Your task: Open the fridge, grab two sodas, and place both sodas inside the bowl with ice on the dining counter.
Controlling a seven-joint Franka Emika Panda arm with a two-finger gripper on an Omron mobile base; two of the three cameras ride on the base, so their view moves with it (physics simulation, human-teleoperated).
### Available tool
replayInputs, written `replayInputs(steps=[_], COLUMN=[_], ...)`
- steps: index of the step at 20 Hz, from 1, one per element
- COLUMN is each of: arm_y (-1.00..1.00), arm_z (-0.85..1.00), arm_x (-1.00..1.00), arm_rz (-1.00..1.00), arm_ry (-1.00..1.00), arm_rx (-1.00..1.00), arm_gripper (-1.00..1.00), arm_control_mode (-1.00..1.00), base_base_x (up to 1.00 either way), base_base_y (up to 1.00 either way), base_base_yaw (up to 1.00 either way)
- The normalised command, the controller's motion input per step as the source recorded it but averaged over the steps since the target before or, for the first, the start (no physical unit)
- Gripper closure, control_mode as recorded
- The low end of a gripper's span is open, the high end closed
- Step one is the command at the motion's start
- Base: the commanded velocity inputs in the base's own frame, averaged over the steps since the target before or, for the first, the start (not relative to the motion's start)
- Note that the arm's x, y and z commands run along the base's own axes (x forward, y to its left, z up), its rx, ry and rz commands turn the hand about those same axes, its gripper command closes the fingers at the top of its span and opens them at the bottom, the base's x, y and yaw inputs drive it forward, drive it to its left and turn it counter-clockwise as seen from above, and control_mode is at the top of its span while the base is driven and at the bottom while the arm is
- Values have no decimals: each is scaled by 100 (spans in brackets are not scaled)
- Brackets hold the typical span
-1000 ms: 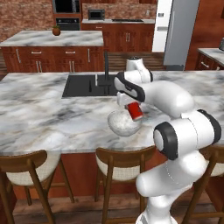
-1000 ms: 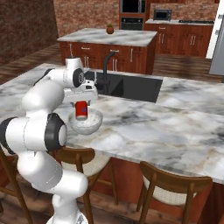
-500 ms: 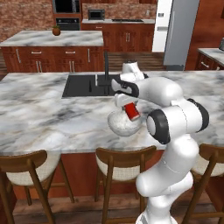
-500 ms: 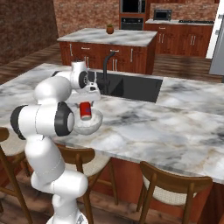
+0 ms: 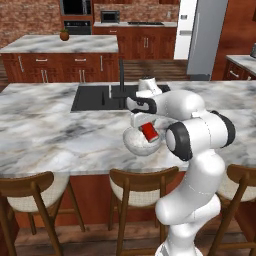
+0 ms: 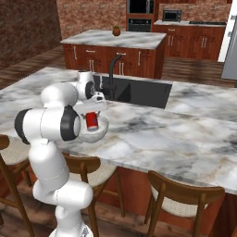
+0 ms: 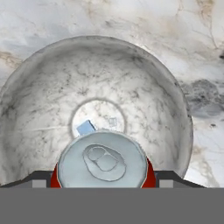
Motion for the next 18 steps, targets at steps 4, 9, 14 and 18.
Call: replayInputs(steps=[4, 9, 14, 18], arm_y=[5, 8, 5, 0], arm_z=[-19, -13, -16, -18], arm_x=[24, 16, 3, 7], arm_rz=[3, 3, 4, 4], arm_ry=[0, 0, 0, 0], arm_rx=[0, 0, 0, 0], arm_gripper=[100, 100, 100, 100], arm_control_mode=[-100, -100, -100, -100], base_base_x=[0, 0, 0, 0], base_base_y=[0, 0, 0, 0], base_base_yaw=[0, 0, 0, 0])
